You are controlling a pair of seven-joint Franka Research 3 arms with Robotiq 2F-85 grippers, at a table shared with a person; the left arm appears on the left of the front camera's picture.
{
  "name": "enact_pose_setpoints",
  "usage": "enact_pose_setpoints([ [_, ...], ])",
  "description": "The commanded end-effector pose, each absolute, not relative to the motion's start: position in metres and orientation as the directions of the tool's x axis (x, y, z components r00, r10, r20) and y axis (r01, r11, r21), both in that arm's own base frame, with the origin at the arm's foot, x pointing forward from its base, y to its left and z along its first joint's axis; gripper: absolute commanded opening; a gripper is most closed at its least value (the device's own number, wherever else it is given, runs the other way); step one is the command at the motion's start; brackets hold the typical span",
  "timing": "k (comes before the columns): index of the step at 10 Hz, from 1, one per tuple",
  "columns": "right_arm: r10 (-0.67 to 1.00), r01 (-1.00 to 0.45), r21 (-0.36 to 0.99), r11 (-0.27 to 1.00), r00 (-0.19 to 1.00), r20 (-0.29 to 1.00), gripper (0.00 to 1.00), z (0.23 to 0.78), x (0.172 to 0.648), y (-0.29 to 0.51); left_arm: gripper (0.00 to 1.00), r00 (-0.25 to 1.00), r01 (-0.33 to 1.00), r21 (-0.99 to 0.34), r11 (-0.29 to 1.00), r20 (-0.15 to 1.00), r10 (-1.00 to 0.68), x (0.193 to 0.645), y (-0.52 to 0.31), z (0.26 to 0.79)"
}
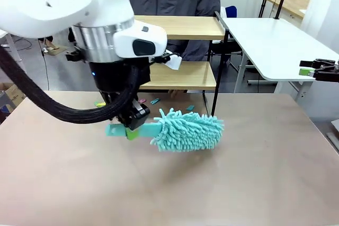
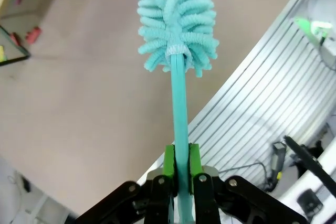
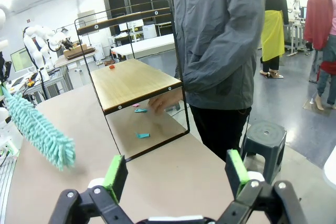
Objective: Clean the shelf.
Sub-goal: Clean the specific section of the Shelf indicated by the human with the Duster.
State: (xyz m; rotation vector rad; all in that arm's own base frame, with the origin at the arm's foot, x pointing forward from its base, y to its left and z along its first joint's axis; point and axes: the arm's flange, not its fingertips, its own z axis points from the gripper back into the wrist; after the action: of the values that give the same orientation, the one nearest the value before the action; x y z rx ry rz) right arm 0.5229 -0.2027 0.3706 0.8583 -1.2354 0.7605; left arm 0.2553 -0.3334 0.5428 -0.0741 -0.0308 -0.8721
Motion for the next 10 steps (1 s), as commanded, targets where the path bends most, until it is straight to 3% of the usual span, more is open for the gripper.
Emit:
enact_pose_setpoints([
  [1,0.033,-0.866,0.130,0.483,0.167,0.985,1.00,0.374,0.523,-0.201,0.13,0.648,0.761,-0.043,0.647,0.084,-0.757,0.251,-0.325,0.552],
  [4,0.033,-0.866,0.130,0.483,0.167,0.985,1.00,0.374,0.523,-0.201,0.13,0.643,0.765,-0.055,0.641,0.057,-0.763,0.257,-0.334,0.543],
  [7,0.033,-0.866,0.130,0.483,0.167,0.985,1.00,0.374,0.523,-0.201,0.13,0.816,0.566,0.004,0.825,0.144,-0.560,0.252,-0.355,0.541],
  [10,0.033,-0.866,0.130,0.483,0.167,0.985,1.00,0.374,0.523,-0.201,0.13,0.910,0.372,-0.027,0.928,0.209,-0.359,0.251,-0.377,0.523],
])
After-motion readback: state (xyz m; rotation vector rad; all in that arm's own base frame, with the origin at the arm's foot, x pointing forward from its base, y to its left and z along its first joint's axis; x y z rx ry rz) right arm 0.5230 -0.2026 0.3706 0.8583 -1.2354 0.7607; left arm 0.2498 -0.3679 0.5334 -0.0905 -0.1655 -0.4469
